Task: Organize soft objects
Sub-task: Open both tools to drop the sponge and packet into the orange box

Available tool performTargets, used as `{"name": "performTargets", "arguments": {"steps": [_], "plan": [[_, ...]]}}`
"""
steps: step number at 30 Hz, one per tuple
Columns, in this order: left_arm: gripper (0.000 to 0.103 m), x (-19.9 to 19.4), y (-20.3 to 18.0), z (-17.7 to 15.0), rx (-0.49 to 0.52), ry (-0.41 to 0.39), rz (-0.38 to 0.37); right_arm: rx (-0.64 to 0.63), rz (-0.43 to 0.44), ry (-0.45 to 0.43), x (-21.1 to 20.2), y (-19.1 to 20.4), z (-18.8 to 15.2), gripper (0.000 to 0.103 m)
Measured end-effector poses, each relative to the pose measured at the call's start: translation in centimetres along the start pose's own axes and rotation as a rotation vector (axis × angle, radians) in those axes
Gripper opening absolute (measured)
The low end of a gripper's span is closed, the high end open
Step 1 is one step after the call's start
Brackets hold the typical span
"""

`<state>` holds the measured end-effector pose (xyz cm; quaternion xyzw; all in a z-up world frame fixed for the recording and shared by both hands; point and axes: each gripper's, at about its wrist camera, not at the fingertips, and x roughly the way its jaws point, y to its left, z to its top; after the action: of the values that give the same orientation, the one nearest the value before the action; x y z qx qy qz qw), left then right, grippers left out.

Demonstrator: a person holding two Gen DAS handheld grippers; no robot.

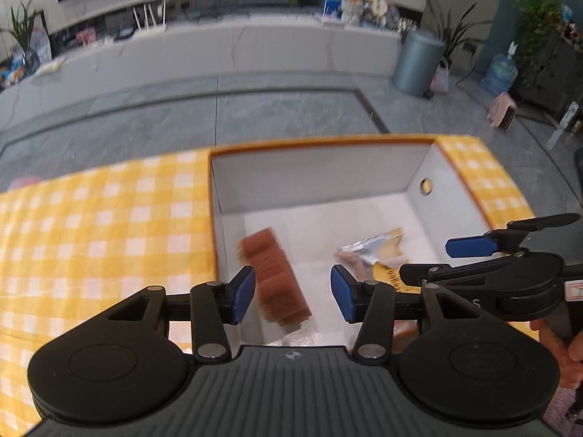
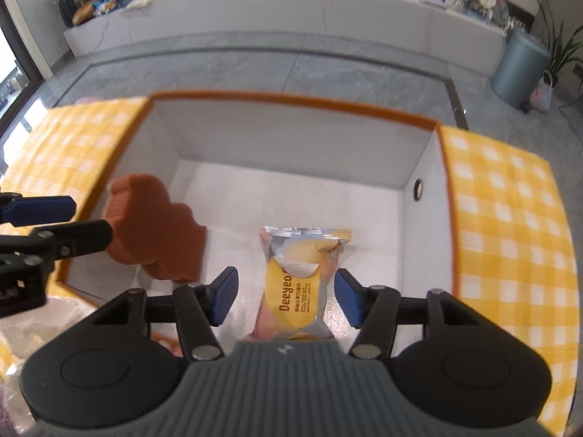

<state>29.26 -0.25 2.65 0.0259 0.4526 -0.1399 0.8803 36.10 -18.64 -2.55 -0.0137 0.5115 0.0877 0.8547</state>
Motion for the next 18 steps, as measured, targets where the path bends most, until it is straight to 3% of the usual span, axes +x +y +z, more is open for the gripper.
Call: {"name": "performTargets", "arguments": {"steps": [4, 9, 12, 18], "plan": [[0.057, -4.7, -0.7, -0.7, 0.015, -0.089, -0.009, -0.001, 0.014, -0.071, -3.9, 0.5, -1.4, 0.058], [0.057, -9.9, -1.8, -3.2, 0.029, -0.175, 0.037, 0.015, 0.022, -0.157, -8.7, 2.0, -4.7, 0.059], [0.057, -12.0, -1.9, -5.3, 0.03, -0.192, 0.022, 0.026, 0.039, -0.189, -11.0, 2.8, -7.2, 0.059], [0.057, -14.6, -1.5, -10.9, 0.035, -0.207, 0.062, 0.016, 0.072, -0.281, -14.5, 5.0, -12.8, 0.062]]}}
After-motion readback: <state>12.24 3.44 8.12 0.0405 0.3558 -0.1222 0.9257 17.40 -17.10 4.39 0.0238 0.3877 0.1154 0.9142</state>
